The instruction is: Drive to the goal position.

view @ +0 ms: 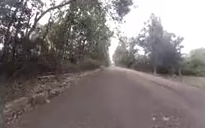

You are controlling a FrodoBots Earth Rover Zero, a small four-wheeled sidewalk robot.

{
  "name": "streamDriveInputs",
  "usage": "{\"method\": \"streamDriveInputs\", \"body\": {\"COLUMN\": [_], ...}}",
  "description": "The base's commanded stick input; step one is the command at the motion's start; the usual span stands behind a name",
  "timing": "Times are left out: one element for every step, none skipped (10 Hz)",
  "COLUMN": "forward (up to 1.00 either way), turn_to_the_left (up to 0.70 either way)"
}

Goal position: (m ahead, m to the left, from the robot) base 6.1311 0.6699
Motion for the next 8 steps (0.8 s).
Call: {"method": "streamDriveInputs", "body": {"forward": [0.7, 0.7, 0.7, 0.7, 0.7, 0.7, 0.7, 0.7], "turn_to_the_left": [0.0, 0.0, 0.0, 0.0, 0.0, -0.09, -0.17, -0.12]}}
